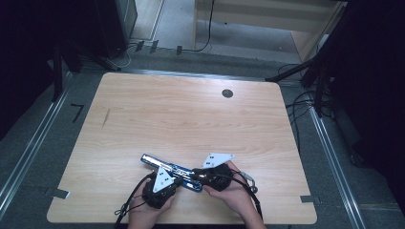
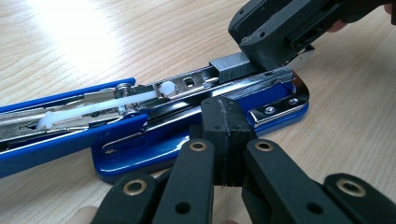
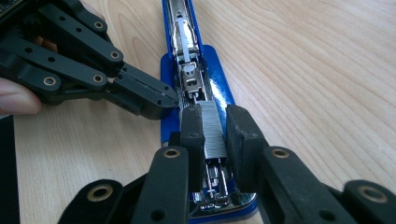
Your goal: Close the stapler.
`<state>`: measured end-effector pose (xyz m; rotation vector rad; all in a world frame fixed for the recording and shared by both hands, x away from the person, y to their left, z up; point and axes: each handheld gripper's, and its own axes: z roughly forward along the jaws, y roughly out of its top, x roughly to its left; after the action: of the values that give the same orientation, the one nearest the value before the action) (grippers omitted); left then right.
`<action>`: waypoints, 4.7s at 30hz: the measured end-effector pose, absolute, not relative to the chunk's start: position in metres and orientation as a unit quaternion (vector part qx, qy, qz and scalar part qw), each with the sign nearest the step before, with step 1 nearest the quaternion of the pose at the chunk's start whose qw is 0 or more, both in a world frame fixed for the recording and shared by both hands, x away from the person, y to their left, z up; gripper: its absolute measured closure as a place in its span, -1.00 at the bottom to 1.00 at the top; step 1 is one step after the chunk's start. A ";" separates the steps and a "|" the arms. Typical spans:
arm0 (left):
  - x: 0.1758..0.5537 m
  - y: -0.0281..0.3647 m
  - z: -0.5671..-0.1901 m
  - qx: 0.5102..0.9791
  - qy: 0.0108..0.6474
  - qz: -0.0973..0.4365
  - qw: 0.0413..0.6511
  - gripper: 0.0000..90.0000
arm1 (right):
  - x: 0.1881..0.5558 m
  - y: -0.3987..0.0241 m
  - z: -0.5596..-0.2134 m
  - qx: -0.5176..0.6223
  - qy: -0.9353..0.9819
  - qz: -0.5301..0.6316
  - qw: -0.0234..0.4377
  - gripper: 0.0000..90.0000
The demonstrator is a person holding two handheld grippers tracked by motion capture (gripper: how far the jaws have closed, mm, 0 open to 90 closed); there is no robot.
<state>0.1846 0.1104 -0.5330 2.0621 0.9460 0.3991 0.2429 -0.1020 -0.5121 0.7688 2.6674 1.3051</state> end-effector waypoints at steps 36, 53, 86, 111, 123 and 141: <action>0.184 0.110 -0.533 0.817 0.375 0.158 0.408 1.00 | 0.232 -0.097 -0.501 0.211 0.885 0.407 0.079 0.78; 0.185 0.110 -0.533 0.816 0.376 0.158 0.409 1.00 | 0.231 -0.099 -0.497 0.208 0.886 0.408 0.075 0.78; 0.184 0.110 -0.533 0.816 0.376 0.158 0.409 1.00 | 0.230 -0.096 -0.496 0.206 0.897 0.382 0.081 0.78; 0.184 0.110 -0.533 0.816 0.376 0.158 0.409 1.00 | 0.232 -0.098 -0.498 0.204 0.891 0.398 0.078 0.73; 0.185 0.110 -0.533 0.817 0.376 0.158 0.409 1.00 | 0.231 -0.098 -0.496 0.211 0.878 0.422 0.084 0.90; 0.185 0.110 -0.533 0.816 0.377 0.157 0.409 1.00 | 0.217 -0.093 -0.515 0.162 0.885 0.416 0.128 0.61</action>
<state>0.1848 0.1104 -0.5331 2.0573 0.9490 0.3945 0.2170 -0.0925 -0.5147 0.4726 2.5759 1.2116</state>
